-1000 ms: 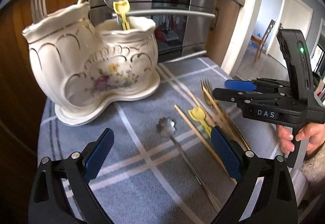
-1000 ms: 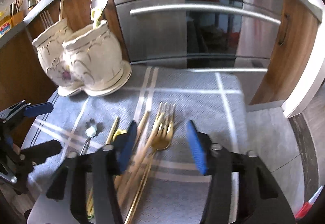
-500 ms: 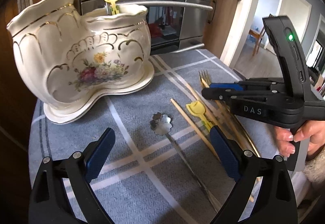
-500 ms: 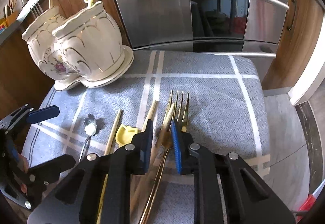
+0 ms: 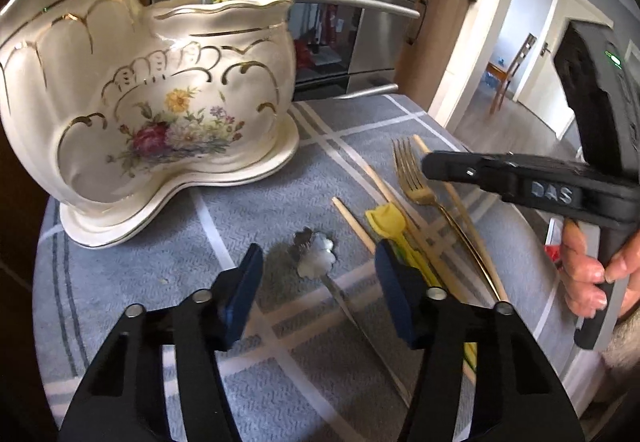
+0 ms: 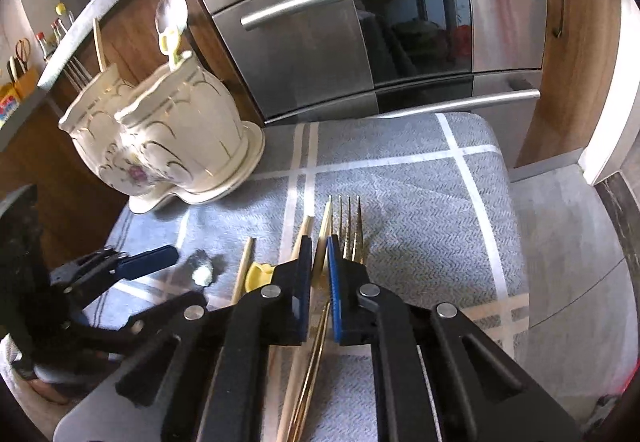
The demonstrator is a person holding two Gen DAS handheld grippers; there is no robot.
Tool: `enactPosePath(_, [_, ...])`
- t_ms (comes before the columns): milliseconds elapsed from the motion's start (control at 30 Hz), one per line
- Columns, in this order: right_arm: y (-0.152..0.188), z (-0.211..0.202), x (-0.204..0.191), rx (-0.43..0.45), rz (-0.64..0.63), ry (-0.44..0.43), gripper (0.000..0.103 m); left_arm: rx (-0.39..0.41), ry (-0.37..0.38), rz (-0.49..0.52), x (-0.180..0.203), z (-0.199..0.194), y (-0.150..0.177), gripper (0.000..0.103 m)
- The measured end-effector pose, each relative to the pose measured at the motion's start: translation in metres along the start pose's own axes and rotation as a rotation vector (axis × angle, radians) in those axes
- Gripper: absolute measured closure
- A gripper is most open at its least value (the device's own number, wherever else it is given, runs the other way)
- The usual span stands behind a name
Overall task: Organize utensils
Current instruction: 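Withdraw both open tools back over the remaining utensils on the cloth, then grasp the small flower-handled spoon with the left tool while the right tool grasps a wooden chopstick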
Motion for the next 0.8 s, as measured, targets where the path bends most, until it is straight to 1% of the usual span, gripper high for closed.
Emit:
enactPosePath(33, [0.000,0.000,0.000,0.000,-0.004,0.001,0.095,-0.005,0.008,-0.008,-0.001,0.002,-0.001,0.057])
enactPosePath(67, [0.001,0.000,-0.001,-0.001,-0.007,-0.002,0.095,-0.012,0.011,-0.013,-0.001,0.004,-0.001,0.059])
enactPosePath(133, [0.001,0.000,-0.001,0.000,-0.013,-0.006,0.095,-0.026,0.017,-0.021,-0.001,0.008,0.000,0.065])
enactPosePath(300, [0.002,-0.002,-0.004,0.003,-0.022,-0.013,0.095,-0.032,0.009,-0.015,-0.001,0.012,-0.002,0.066])
enactPosePath(367, [0.002,-0.002,-0.005,0.004,-0.023,-0.017,0.095,-0.032,0.002,-0.019,-0.002,0.013,-0.004,0.070])
enactPosePath(400, [0.002,-0.003,-0.006,0.006,-0.025,-0.018,0.095,-0.033,-0.010,-0.022,-0.004,0.014,-0.004,0.076])
enactPosePath(567, [0.002,-0.004,-0.007,0.011,-0.025,-0.022,0.095,-0.032,-0.018,-0.022,-0.003,0.015,-0.006,0.077])
enactPosePath(600, [0.002,-0.004,-0.007,0.011,-0.025,-0.023,0.095,-0.030,-0.021,-0.022,-0.003,0.015,-0.007,0.082])
enactPosePath(633, [0.001,-0.005,-0.007,0.012,-0.023,-0.024,0.095,-0.024,-0.020,-0.023,-0.004,0.014,-0.007,0.096])
enactPosePath(700, [0.001,-0.005,-0.007,0.014,-0.024,-0.026,0.095,-0.006,-0.018,-0.023,-0.004,0.009,-0.007,0.099])
enactPosePath(800, [0.001,-0.007,-0.008,0.020,-0.027,-0.028,0.095,0.008,-0.022,-0.011,-0.003,0.005,-0.007,0.099])
Point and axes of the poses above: each gripper's, at about its wrist camera, not at the fingertips, and z roughly the way its jaws point, x to its right, y to its underside, the point moved 9 cm from there along z, roughly the way its jaws point, and after that the axes turned 2 degrees about -x, right-handed, at the moved point
